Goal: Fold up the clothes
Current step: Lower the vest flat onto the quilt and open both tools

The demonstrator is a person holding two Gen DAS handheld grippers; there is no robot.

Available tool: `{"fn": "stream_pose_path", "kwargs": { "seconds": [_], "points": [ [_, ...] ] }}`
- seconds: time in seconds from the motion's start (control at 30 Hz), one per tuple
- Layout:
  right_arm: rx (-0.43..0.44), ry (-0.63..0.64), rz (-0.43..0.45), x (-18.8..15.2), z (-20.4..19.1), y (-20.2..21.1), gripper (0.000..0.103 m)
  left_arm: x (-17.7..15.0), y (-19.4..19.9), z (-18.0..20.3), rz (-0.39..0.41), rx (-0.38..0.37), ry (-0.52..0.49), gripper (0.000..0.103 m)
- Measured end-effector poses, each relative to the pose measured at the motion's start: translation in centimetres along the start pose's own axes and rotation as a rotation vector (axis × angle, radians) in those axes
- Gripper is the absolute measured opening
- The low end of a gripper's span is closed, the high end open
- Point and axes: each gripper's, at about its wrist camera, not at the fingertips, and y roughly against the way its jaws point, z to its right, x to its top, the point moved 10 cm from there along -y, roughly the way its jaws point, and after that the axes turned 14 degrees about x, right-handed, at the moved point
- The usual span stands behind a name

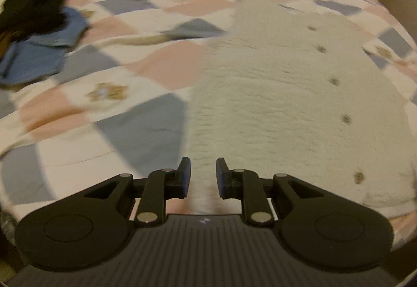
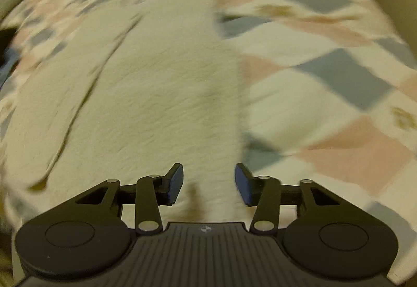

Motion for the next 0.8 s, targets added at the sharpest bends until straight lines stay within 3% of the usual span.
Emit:
{"fn": "stream_pose_path", "kwargs": {
  "seconds": [0.03, 0.1, 0.2, 0.3, 0.43, 0.57, 0.67, 0.77, 0.8],
  "points": [
    [0.005, 0.017, -0.04, -0.8, -0.2, -1.1, 0.031, -0.7, -0.9, 1.1, -0.025, -0.006, -0.034, 0.017],
    [-0.039, -0.001, -0.098, -2.6, 1.1, -2.0, 0.029, -2.9, -3.1, 2.5, -0.115, 0.016, -0.109, 0.02],
    [-0.052, -0.101, -0.115, -3.0, 2.6, -0.8, 0.026, -2.8, -3.1, 1.9, -0.131, 0.001, -0.111, 0.02],
    [-0.033, -0.14, -0.059, -0.1, 3.6, 1.4, 0.03, 0.6, -1.7, 0.5, -0.065, -0.027, -0.075, 0.019],
    [0.041, -0.186, 0.062, 6.1, 4.7, 1.7, 0.032, 8.7, -2.8, 0.8, 0.052, -0.116, -0.04, 0.019],
    [0.15, -0.162, 0.124, 11.3, 3.7, -1.9, 0.032, 15.1, -6.6, 5.0, 0.131, -0.205, -0.098, 0.019],
    [0.132, -0.154, 0.086, 12.6, 3.5, -5.9, 0.028, 17.0, -11.1, 8.0, 0.125, -0.223, -0.183, 0.02],
    [-0.002, -0.204, 0.008, 12.6, 6.1, -8.7, 0.025, 17.4, -16.4, 10.0, 0.069, -0.221, -0.26, 0.021],
    [0.0, -0.249, 0.02, 12.9, 6.3, -8.5, 0.025, 17.7, -17.0, 10.1, 0.06, -0.229, -0.268, 0.021]
  ]
}}
